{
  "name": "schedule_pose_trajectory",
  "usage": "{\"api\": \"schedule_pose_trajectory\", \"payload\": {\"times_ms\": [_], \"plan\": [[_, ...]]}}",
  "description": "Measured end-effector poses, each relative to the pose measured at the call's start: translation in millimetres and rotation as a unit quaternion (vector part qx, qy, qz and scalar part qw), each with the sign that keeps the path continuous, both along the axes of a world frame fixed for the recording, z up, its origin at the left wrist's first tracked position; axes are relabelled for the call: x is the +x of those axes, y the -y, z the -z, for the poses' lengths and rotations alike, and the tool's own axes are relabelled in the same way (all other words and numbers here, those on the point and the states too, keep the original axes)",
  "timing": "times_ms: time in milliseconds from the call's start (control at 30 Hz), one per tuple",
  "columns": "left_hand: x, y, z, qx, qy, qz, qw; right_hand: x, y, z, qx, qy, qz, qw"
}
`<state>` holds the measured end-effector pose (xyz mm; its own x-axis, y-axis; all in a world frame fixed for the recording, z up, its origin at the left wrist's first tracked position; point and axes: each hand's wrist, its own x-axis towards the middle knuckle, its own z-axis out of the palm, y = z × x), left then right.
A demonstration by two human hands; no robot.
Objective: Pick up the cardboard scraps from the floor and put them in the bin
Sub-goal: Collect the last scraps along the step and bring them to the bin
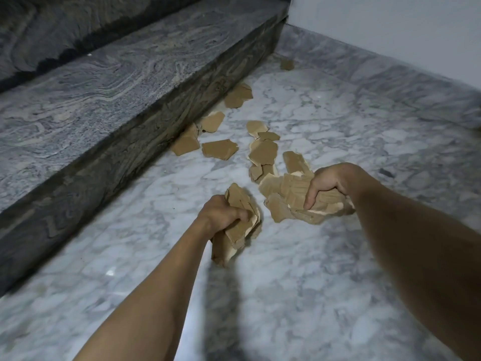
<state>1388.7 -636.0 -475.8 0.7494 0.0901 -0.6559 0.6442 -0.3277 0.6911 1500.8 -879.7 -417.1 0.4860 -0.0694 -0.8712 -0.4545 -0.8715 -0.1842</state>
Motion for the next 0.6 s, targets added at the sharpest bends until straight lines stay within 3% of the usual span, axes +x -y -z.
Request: {"api": "schedule_pose_trajectory", "payload": {"times_ms": [133, 267, 433, 600], "plan": [[8, 21, -2, -0.032, 0.034, -0.020, 0.999, 5, -1, 5, -0.004, 0.031, -0.046, 0.998], [21, 30, 4, -0.085, 0.049, -0.042, 0.994, -1, -2, 22, 0.002, 0.004, -0.078, 0.997], [24, 27, 7, -0.158, -0.022, 0.027, 0.987, -2, 6, 37, 0.039, 0.018, -0.097, 0.994], [22, 19, 7, -0.189, -0.033, -0.014, 0.981, -3, 8, 32, 0.044, 0.010, -0.083, 0.996]]}}
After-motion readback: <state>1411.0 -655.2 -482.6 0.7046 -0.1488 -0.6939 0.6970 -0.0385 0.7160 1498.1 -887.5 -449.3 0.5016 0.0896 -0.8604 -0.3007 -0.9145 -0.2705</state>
